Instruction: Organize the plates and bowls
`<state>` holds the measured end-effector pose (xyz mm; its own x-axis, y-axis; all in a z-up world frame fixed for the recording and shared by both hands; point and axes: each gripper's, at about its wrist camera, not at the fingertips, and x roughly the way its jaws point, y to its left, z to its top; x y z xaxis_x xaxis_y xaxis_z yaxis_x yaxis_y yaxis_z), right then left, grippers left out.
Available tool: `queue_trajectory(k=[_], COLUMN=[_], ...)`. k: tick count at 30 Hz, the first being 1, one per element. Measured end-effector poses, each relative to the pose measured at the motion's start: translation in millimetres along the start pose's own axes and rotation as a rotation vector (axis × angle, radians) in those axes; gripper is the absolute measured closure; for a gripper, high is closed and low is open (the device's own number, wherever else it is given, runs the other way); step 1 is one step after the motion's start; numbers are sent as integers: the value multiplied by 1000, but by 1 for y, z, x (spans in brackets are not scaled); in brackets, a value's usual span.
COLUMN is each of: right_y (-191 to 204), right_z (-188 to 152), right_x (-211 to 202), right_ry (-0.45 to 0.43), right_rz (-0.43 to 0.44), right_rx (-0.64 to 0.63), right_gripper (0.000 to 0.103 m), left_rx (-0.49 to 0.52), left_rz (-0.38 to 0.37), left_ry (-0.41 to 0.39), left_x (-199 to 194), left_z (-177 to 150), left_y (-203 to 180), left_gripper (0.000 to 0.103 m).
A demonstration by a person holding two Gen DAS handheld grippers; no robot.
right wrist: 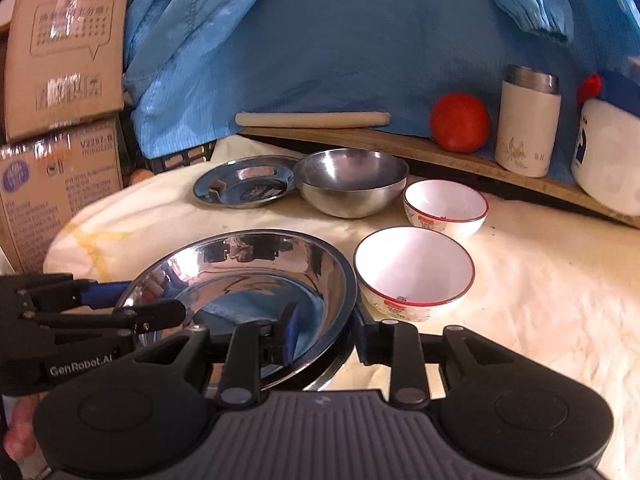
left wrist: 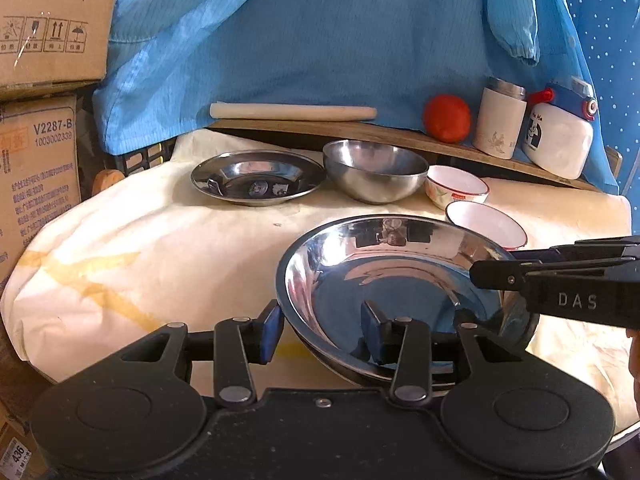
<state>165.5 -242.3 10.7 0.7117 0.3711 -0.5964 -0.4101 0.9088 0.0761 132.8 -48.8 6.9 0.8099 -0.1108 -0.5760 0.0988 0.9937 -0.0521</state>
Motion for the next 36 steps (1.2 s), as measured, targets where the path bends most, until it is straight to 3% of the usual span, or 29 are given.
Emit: queue_trajectory(k=[8, 13, 15, 21, 29, 36], right_y=[3, 3, 4, 4, -5, -14], right_z=[-6, -8, -7, 1, 29, 59], right_x=[2, -2, -4, -13, 1, 27], right_ry=[0, -15, -26, -88, -164, -177], right_rz=[-16, 8, 12, 31, 78, 160], right_rx=[-37, -46, -50, -40, -2, 47], right_gripper=[57, 37, 28, 5, 0, 0], left_rx=[-17, -56, -67, -104, -244, -278], left_rz=[-16, -12, -12, 16, 89, 114], left_ry=[5, -27, -39, -86, -107, -76], left_x=[1, -5, -7, -8, 13, 48], left_z=[0, 1, 2, 10, 39, 66], left_y=[6, 12, 13, 30, 81, 110], left_gripper=[56, 23, 22, 2, 1, 1])
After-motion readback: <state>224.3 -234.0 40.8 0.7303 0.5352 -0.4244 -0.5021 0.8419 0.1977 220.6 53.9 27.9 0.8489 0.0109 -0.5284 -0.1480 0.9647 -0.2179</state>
